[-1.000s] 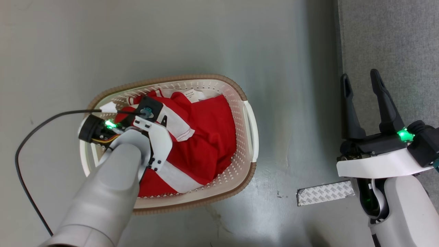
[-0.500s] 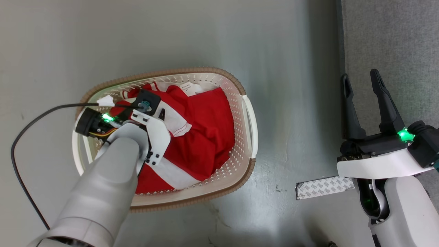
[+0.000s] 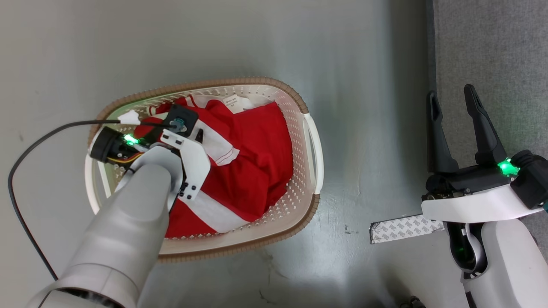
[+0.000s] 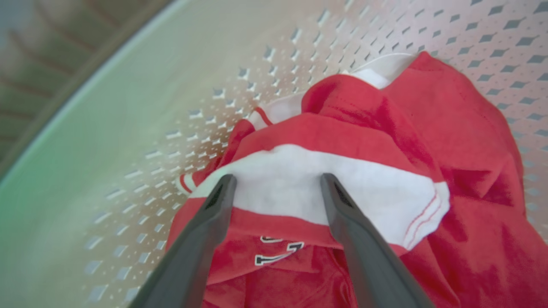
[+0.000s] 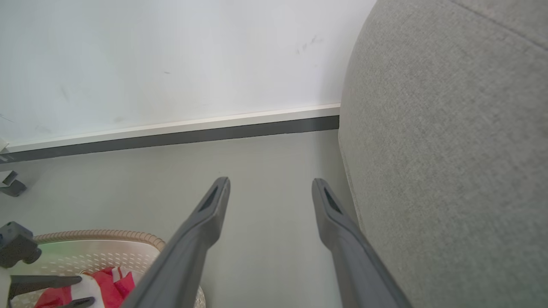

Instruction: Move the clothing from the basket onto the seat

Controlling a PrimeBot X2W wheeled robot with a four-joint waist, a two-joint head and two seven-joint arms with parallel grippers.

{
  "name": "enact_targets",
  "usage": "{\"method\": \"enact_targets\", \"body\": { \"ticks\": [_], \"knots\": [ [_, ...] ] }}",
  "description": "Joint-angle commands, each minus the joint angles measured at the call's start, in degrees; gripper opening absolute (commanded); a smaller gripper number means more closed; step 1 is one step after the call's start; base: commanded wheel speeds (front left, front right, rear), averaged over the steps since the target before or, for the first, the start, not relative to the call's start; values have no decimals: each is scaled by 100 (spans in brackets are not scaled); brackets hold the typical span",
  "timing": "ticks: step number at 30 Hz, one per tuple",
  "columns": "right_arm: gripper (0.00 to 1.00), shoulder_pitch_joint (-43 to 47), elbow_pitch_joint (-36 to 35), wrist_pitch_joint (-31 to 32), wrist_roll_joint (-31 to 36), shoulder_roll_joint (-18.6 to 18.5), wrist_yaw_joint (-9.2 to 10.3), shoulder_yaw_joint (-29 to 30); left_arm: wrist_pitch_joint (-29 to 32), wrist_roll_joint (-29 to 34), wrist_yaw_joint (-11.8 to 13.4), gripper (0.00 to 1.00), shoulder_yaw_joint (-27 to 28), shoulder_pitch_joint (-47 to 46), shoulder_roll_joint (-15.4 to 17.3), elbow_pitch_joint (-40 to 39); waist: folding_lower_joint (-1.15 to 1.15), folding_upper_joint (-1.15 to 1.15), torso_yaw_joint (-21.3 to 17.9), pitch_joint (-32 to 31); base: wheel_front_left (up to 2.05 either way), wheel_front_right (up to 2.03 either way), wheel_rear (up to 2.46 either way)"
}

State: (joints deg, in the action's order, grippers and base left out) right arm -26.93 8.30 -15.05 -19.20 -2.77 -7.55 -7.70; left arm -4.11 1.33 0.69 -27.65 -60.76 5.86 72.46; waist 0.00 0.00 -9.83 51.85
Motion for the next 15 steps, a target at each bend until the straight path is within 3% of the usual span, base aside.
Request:
{"method": "enact_targets", "body": {
  "ticks": [1,15],
  "knots": [
    [100,-39,-25,-20,51,-21,12,2,1,-74,-5,100,-4,-50,55,44,0,0,-5,14,0,0,0],
    [100,-82,-41,-20,8,-21,12,46,-16,-183,-8,100,-140,-16,-43,92,0,0,0,132,0,0,0]
  ]
}}
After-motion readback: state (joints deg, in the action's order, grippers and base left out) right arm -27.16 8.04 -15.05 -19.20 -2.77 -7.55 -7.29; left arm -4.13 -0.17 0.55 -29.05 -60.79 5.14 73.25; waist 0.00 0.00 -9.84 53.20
